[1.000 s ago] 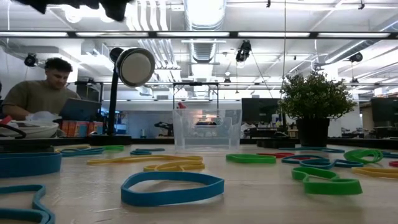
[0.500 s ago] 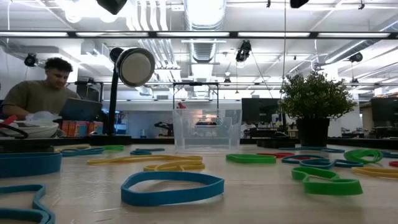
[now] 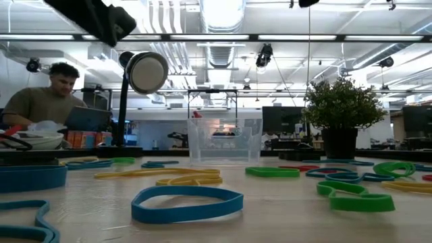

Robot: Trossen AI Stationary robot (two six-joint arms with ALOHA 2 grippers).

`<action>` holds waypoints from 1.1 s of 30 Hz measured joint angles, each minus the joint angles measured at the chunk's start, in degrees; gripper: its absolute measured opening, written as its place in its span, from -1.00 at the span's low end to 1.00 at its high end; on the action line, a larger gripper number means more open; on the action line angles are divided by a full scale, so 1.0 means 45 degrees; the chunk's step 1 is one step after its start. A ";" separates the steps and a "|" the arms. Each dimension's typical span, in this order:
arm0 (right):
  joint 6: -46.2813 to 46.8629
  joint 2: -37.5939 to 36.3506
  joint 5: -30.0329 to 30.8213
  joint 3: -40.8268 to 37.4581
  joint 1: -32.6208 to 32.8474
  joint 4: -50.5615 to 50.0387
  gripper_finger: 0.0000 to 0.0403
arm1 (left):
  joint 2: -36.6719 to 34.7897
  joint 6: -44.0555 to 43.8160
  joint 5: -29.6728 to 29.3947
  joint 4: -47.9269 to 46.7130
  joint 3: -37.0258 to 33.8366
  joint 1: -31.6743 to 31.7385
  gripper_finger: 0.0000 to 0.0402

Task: Pick and place rubber bands into bin
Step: Put black rubberband into the transparent bin

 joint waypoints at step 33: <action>-0.1132 -0.0331 0.2758 -0.0073 0.4752 -0.0204 -0.66 | 0.4638 -0.2559 -0.2444 -0.1750 -0.1811 -0.2100 -0.71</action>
